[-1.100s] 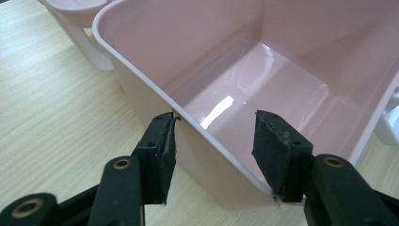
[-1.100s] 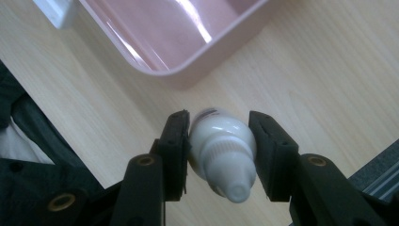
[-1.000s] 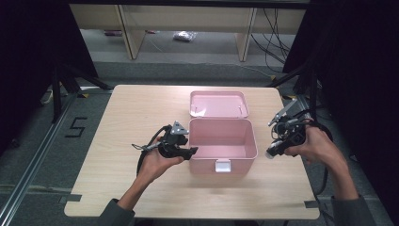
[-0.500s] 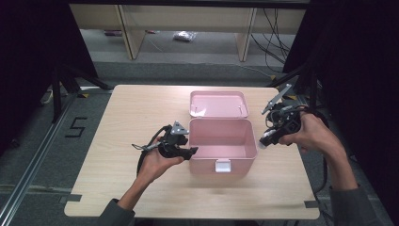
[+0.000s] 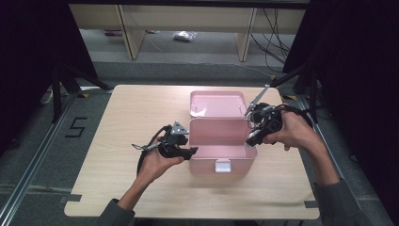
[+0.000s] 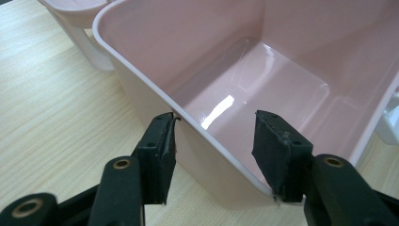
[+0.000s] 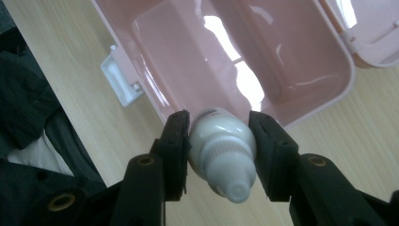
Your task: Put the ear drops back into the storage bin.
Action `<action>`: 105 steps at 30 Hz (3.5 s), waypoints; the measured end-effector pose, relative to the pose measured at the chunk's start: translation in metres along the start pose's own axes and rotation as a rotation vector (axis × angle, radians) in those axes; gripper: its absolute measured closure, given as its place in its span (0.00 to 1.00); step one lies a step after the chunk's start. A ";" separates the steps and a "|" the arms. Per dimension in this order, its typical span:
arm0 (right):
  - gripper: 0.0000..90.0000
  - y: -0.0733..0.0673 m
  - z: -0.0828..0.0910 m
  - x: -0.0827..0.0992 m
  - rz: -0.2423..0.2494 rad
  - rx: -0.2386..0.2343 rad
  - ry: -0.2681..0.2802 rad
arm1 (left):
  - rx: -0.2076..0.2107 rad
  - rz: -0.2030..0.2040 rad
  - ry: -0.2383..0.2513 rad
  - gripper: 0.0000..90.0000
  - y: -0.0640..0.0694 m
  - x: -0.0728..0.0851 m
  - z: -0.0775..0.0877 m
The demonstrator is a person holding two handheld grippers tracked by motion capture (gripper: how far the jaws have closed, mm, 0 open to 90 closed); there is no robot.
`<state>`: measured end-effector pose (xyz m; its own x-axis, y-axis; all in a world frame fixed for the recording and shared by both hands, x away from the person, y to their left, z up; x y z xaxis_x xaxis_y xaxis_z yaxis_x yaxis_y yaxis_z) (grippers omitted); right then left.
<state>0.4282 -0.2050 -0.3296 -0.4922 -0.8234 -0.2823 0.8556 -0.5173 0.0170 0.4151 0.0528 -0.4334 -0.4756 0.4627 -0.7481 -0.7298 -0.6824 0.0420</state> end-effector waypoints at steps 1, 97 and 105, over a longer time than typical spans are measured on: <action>0.67 -0.001 -0.003 -0.002 0.003 -0.006 -0.005 | 0.000 -0.001 0.000 0.54 0.000 0.000 0.000; 0.43 0.039 -0.058 -0.010 -0.222 -0.013 0.282 | 0.001 0.009 0.006 0.52 0.002 0.000 0.001; 0.45 0.057 -0.055 -0.007 -0.275 0.031 0.365 | -0.004 0.009 0.003 0.52 0.002 0.000 -0.001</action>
<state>0.4894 -0.2159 -0.3793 -0.6067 -0.5216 -0.5998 0.6935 -0.7162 -0.0786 0.4141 0.0515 -0.4342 -0.4806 0.4549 -0.7497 -0.7237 -0.6886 0.0461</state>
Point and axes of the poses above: each handheld gripper's, and its own axes: z roughly backward along the jaws, x roughly out of its underside, y roughly to its right, the point moved 3 cm from there along -z, roughly forward along the jaws
